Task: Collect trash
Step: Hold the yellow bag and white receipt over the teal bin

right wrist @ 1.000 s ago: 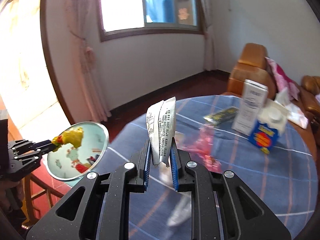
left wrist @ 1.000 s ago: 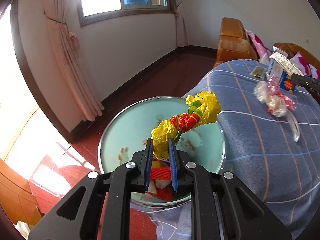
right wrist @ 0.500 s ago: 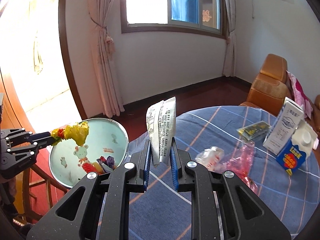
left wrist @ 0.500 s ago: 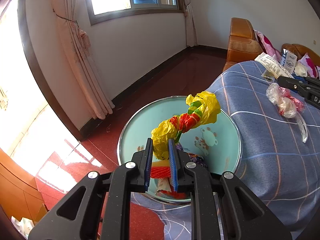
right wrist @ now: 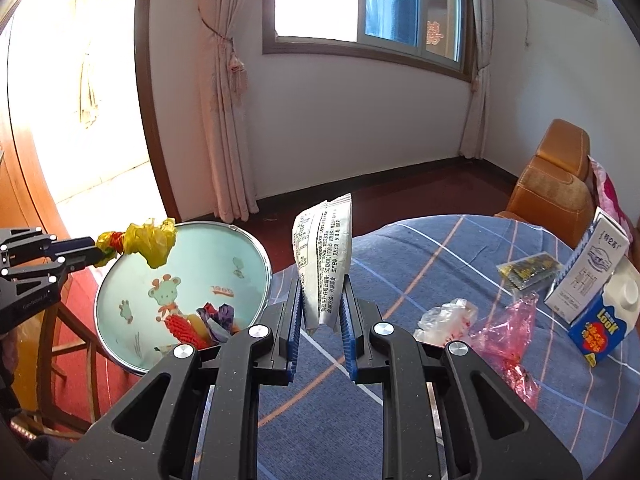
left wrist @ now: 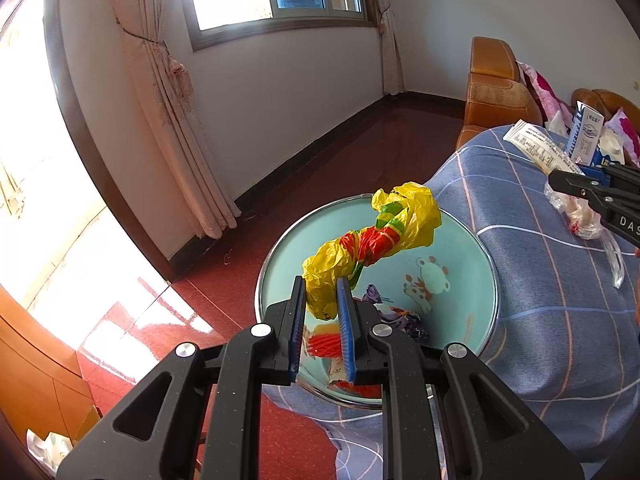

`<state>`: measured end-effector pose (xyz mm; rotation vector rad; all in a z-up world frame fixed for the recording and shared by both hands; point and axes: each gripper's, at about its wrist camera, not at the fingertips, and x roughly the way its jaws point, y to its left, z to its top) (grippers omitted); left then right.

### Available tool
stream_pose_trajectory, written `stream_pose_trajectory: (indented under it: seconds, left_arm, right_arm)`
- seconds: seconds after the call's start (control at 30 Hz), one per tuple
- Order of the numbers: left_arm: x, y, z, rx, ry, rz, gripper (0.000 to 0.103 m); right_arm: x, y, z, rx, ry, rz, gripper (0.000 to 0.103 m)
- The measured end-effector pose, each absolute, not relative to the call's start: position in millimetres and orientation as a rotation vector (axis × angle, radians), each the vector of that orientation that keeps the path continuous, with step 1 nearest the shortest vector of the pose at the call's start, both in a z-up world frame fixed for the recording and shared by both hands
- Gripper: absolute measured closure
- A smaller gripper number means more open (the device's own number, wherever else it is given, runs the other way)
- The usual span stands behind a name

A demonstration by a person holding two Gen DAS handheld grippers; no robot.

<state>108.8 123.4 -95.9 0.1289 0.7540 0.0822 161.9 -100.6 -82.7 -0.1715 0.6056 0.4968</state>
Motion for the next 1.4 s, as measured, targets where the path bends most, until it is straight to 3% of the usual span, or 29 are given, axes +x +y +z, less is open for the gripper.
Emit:
stream_pose_trajectory:
  seconds: [1.4]
  left_arm:
    - [105.1, 134.3, -97.0, 0.137, 0.759, 0.161, 0.087]
  right_arm:
    - [166.1, -54.5, -95.6, -0.266, 0.569, 0.597, 0.084]
